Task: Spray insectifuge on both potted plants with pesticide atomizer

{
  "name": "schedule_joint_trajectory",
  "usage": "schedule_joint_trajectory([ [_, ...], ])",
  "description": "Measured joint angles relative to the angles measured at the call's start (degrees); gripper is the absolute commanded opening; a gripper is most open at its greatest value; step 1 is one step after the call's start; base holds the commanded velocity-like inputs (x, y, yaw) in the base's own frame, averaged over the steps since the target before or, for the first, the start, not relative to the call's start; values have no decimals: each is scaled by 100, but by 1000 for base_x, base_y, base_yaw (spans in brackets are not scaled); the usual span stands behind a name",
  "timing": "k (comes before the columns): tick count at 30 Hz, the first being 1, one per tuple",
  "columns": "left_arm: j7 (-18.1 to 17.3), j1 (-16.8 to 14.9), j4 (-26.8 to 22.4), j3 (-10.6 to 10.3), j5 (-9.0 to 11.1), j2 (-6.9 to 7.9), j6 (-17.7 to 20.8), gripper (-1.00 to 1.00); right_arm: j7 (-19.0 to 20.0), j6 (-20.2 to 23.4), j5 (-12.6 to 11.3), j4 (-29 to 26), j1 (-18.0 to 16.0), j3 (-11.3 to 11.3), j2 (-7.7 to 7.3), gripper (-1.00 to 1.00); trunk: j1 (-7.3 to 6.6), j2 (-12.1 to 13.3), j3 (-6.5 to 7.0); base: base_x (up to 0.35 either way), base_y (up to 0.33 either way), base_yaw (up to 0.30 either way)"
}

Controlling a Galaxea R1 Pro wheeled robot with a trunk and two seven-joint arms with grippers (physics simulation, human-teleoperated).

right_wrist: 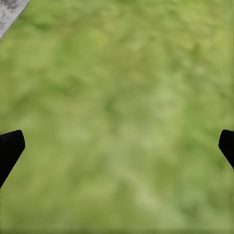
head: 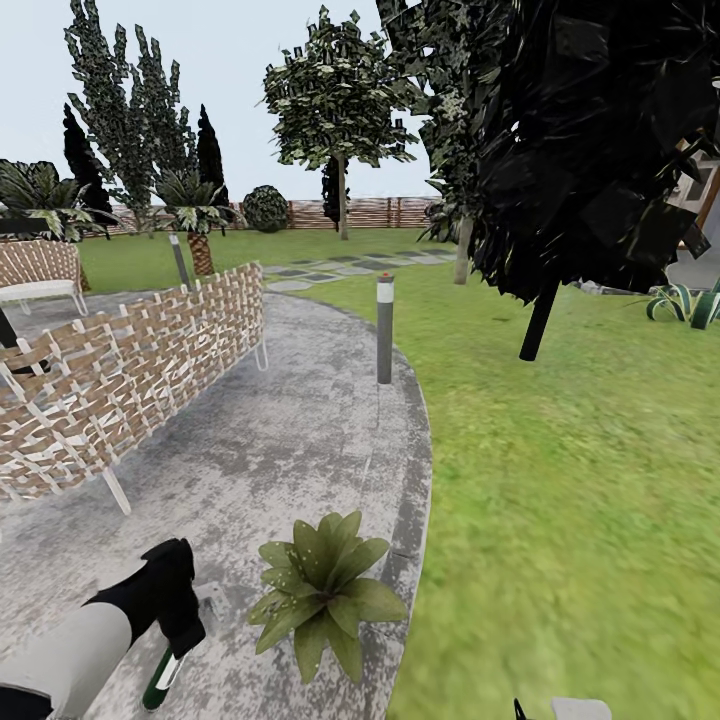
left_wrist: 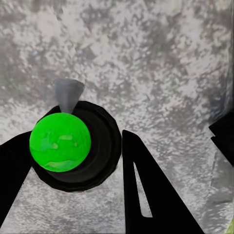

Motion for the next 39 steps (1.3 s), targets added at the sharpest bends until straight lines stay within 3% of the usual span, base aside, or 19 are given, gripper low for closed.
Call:
schedule_joint_trajectory([
  [4, 189, -1, -300, 383, -3, -8, -9, -100, 0, 0, 0, 1, 0, 0, 3, 100, 0, 0, 0, 0, 0, 0],
  [9, 234, 10, -252, 388, -24, -8, -45, -100, 0, 0, 0, 0, 0, 1, 1, 100, 0, 0, 0, 0, 0, 0],
  [12, 482, 13, -196, 390, 26, -21, -50, -100, 0, 0, 0, 0, 0, 0, 4, 100, 0, 0, 0, 0, 0, 0],
  [17, 932, 174, -73, 403, 197, -77, -44, -100, 0, 0, 0, 7, 0, 1, 5, 100, 0, 0, 0, 0, 0, 0],
  [19, 1430, 401, -54, 406, 479, -66, -181, -100, 0, 0, 0, 5, 0, 0, -1, 100, 0, 0, -1, 0, 0, 0],
  [22, 1689, 473, -63, 411, 637, -47, -480, -100, -6, 0, 1, 8, 0, -1, -13, 100, 0, 0, 0, 0, 0, 0],
  [24, 1739, 484, -67, 506, 711, -26, -541, -100, -8, 0, 1, 5, 0, -3, -24, 100, 0, 0, 0, 0, 0, 0],
  [26, 1755, 496, -55, 767, 781, -40, -565, -100, -8, 0, 0, 4, 0, -5, -34, 100, 0, 0, 0, 0, 0, 0],
  [31, 1762, 513, -57, 1138, 791, -8, -591, -100, -1, -1, 1, -1, 0, -4, -30, 100, 1, 0, 0, -61, -44, 0],
  [39, 2032, 513, -121, 1230, 804, -71, -593, -100, -5, -2, 0, -1, 0, -10, -22, 100, 3, 0, 0, -264, -182, 6],
])
